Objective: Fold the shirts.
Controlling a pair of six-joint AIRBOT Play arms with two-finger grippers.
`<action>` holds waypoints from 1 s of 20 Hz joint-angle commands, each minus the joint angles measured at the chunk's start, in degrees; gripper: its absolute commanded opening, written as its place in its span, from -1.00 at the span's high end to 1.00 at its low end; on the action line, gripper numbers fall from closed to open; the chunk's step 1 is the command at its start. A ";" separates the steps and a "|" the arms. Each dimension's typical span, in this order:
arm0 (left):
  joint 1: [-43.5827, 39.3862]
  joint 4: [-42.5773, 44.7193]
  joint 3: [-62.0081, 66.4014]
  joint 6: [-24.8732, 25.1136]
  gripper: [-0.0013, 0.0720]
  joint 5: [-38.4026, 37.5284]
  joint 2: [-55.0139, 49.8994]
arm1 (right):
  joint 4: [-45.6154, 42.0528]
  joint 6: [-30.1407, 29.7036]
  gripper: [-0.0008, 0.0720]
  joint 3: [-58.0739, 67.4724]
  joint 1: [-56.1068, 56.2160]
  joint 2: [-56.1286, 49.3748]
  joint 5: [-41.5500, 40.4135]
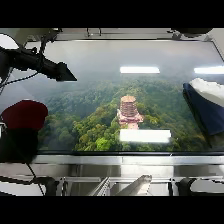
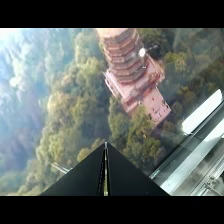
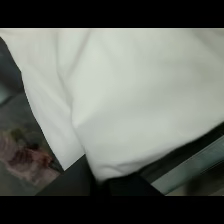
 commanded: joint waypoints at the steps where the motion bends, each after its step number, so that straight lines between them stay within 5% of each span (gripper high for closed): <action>1: -1.57 0.04 -0.02 0.48 0.94 0.20 -0.04 | -9.70 -1.97 0.92 -9.62 -0.11 1.62 -0.85; 6: -3.15 0.04 -0.02 0.83 0.94 0.22 -0.04 | -14.93 -2.34 0.89 -18.84 -0.09 2.47 -11.34; 7: -3.15 0.02 -0.02 0.81 0.94 0.22 -0.04 | -14.99 -2.47 0.75 -20.52 -0.02 2.38 -12.74; 9: -3.15 0.02 0.00 0.81 0.94 0.17 -0.04 | -15.23 -2.49 -0.66 -22.80 -0.11 2.25 -13.09; 10: -3.15 0.02 -0.02 0.79 0.94 0.09 -0.04 | -15.23 -2.97 -0.87 -23.26 -0.11 2.25 -13.09; 16: -3.15 0.00 0.00 0.81 0.94 0.37 -0.04 | -14.03 -2.91 -0.76 -23.21 0.04 2.36 -7.82; 18: -3.08 -0.07 0.04 0.81 0.94 1.33 0.02 | -9.01 -3.41 0.36 -22.73 0.79 2.38 -7.30; 20: -3.02 -0.11 1.60 0.76 0.94 1.44 0.02 | -1.70 -7.04 0.91 -21.00 2.95 2.49 -7.67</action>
